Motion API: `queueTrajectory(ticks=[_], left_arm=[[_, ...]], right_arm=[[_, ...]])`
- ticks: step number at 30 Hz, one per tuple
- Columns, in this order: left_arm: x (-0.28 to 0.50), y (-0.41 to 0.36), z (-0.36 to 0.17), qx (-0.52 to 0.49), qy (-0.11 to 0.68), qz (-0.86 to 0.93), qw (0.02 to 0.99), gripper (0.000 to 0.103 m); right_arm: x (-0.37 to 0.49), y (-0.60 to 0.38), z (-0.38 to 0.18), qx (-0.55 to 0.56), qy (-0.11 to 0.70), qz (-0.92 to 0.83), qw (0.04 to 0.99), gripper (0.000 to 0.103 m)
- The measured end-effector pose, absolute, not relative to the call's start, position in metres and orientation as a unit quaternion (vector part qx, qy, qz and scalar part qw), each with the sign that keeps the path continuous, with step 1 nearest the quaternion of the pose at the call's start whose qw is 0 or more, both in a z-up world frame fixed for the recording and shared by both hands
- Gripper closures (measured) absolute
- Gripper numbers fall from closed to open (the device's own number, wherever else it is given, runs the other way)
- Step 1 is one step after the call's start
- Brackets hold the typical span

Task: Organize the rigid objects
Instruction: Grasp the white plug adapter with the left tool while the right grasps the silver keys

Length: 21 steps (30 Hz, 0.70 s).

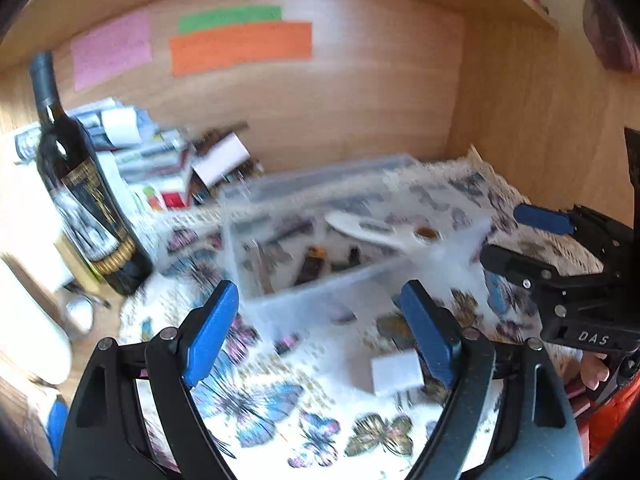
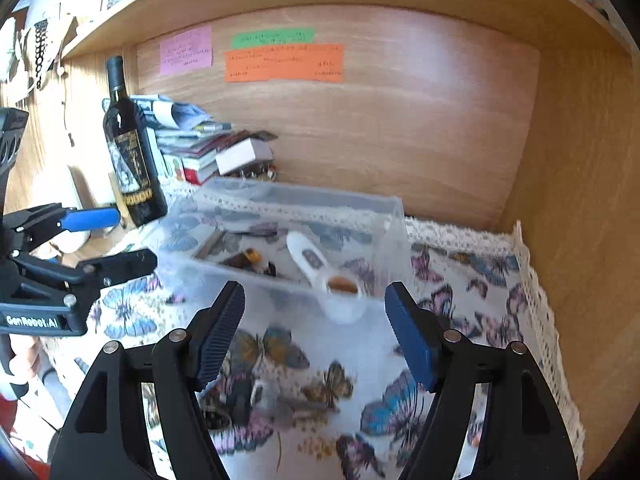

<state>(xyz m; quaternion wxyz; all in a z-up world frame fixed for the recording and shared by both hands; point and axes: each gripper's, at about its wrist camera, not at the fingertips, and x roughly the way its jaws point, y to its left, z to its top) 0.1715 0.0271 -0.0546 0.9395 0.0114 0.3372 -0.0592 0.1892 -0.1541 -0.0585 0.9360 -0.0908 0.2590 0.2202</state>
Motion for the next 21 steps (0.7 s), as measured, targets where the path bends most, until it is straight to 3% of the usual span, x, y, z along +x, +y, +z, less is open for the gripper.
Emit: queueTrajectory(ticks=[9, 18, 21], left_arm=[[0.171, 0.0, -0.098, 0.017, 0.4, -0.1, 0.911, 0.02], [0.181, -0.008, -0.122, 0.0, 0.444, -0.133, 0.886, 0.05], [0.184, -0.008, -0.127, -0.009, 0.454, -0.141, 0.88, 0.064]], right_arm=[[0.181, -0.164, -0.1, -0.074, 0.328, 0.203, 0.92, 0.033], [0.178, -0.158, -0.132, -0.099, 0.378, 0.217, 0.895, 0.032], [0.181, -0.155, -0.136, -0.105, 0.385, 0.224, 0.889, 0.032]])
